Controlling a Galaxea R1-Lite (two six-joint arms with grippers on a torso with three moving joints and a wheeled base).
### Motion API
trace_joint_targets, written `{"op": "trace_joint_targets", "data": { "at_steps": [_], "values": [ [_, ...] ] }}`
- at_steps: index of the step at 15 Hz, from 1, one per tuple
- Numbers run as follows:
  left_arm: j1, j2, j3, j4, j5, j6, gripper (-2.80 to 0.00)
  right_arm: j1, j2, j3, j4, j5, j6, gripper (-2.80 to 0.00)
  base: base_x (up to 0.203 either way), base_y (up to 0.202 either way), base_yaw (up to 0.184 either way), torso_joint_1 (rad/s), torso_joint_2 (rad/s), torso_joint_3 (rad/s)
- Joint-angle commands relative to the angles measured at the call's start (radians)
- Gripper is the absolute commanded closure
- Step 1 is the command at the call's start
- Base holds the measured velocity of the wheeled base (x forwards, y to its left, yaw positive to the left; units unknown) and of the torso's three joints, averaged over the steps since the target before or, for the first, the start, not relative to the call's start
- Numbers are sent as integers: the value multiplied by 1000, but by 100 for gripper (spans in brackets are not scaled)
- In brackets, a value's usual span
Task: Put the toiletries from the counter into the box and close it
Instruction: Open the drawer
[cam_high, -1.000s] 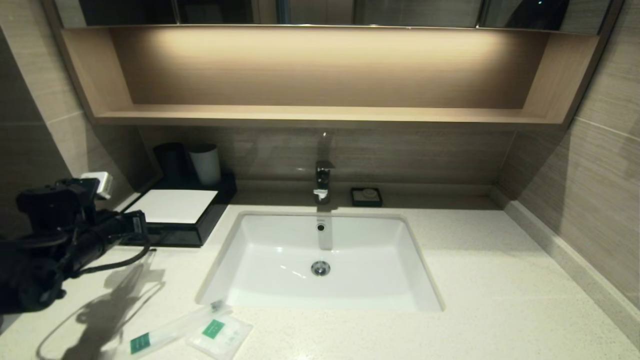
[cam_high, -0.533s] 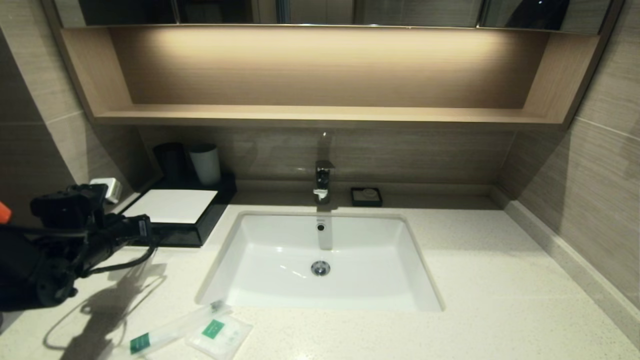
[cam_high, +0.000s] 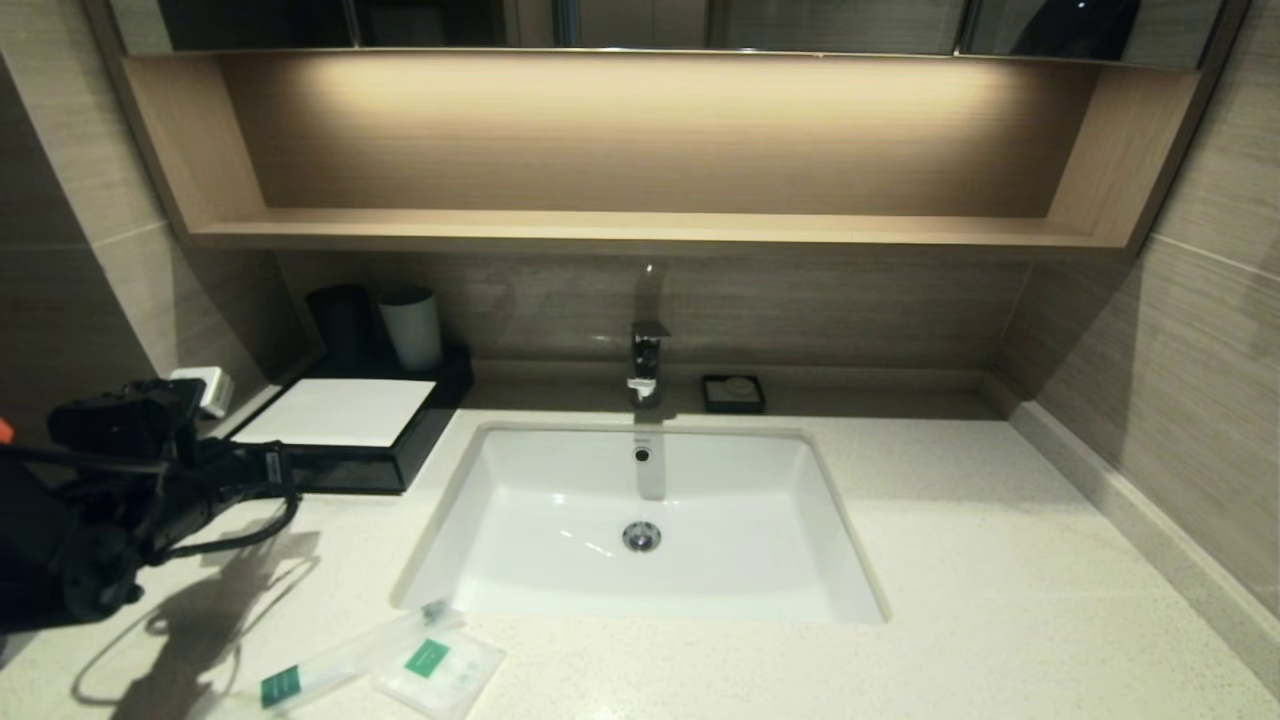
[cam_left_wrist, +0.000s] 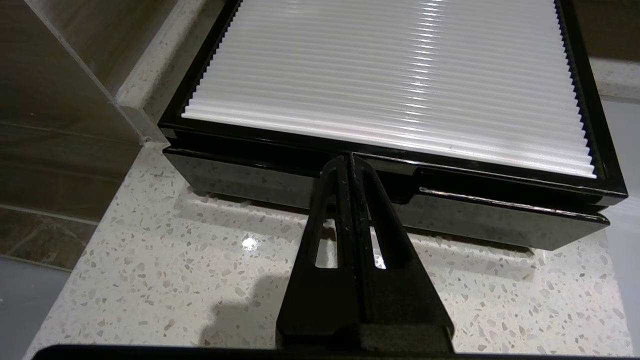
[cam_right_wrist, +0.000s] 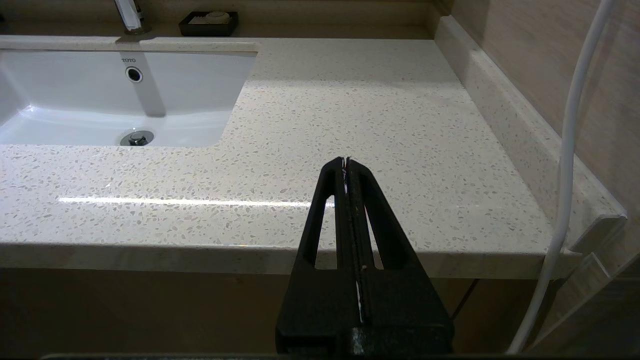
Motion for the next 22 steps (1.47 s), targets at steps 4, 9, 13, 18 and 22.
{"op": "trace_joint_targets", "data": {
  "at_steps": [4, 9, 13, 18, 22],
  "values": [
    [4, 5, 53, -87, -39, -3, 0, 0, 0, 2, 0, 0, 0, 0, 0, 0, 0, 0, 0, 0],
    [4, 32, 82, -134, -45, 2, 0, 0, 1, 2, 0, 0, 0, 0, 0, 0, 0, 0, 0, 0],
    [4, 31, 95, -136, -45, 2, 0, 0, 0, 2, 0, 0, 0, 0, 0, 0, 0, 0, 0, 0],
    [4, 45, 115, -179, -45, 5, 0, 0, -1, 2, 0, 0, -1, 0, 0, 0, 0, 0, 0, 0],
    [4, 60, 113, -187, -45, 5, 0, 0, 1, 2, 0, 0, -1, 0, 0, 0, 0, 0, 0, 0]
  ]
}}
